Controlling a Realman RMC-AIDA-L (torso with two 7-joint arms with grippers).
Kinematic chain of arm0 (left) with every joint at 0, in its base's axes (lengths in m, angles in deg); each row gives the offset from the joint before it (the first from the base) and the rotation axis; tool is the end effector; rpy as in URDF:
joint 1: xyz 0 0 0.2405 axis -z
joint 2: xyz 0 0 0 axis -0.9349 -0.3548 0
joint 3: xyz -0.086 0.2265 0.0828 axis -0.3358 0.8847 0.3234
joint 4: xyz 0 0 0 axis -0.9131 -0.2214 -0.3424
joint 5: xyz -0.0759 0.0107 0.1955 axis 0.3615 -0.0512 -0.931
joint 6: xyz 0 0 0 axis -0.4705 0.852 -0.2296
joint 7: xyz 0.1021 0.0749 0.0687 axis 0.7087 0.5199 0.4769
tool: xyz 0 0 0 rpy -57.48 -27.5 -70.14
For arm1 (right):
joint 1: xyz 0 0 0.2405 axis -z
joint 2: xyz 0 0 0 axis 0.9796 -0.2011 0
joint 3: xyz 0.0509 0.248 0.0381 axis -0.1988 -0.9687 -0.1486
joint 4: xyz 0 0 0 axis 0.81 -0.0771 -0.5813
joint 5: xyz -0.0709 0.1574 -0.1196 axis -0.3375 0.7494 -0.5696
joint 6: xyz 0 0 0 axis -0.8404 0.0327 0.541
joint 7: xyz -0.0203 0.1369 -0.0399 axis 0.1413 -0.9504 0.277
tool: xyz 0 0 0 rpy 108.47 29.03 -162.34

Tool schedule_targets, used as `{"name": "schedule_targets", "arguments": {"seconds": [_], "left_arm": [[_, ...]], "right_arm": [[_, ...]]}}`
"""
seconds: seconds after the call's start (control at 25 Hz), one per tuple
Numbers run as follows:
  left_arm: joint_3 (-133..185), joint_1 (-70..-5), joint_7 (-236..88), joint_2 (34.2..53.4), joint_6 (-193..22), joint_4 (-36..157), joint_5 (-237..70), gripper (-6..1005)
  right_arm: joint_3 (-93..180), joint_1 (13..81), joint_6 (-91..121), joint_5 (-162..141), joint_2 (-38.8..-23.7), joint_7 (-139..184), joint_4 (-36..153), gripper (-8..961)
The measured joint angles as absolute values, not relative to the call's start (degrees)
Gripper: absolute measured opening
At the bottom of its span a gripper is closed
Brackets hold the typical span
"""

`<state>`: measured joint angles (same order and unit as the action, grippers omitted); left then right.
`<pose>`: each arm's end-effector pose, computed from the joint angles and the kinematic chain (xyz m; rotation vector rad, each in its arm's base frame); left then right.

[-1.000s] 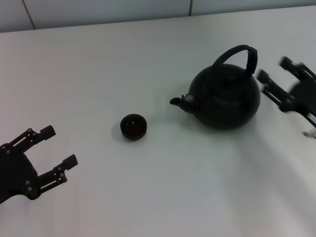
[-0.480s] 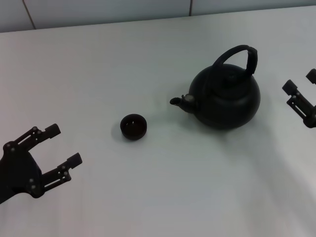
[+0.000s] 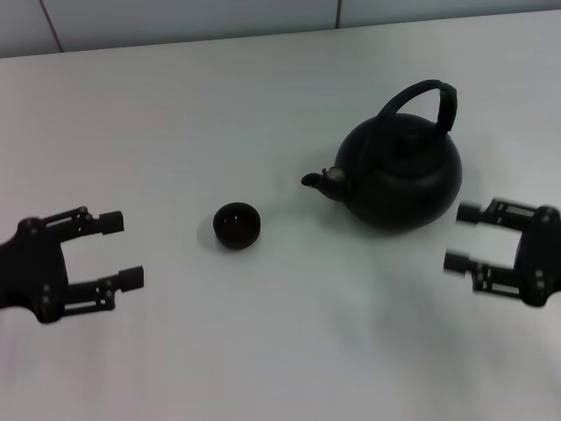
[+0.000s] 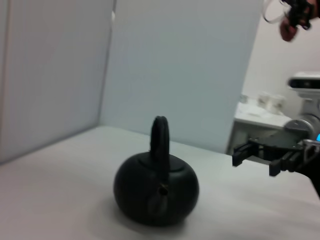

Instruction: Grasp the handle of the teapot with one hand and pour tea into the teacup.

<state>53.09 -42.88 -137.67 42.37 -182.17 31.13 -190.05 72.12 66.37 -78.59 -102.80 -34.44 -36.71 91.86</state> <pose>-0.2942 0.2805 0.0310 -2.8151 -0.4178 -0.8204 0.3334 0.2283 0.0389 -2.5733 0.5213 0.8277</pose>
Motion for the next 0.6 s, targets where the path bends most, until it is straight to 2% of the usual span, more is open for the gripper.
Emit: {"name": "schedule_targets", "arguments": {"seconds": [0.12,0.32,0.6], "left_arm": [[56.9,-40.1,-145.2,41.42,-183.2,26.4,-191.3,806],[58.3,-38.2,-148.8,41.71,-183.4,22.8,-197.2,800],[57.9,-38.0,-149.2,42.27,-183.1,20.7,-198.7,800]], "right_arm": [[71.9,64.2,-81.1,-112.7,-34.62,-44.1,100.5,695],[71.8,63.4,-81.9,-117.1,-35.16,-46.3,107.4,695],[71.5,62.1,-81.5,-119.1,-34.99,-46.4,108.8,695]]}}
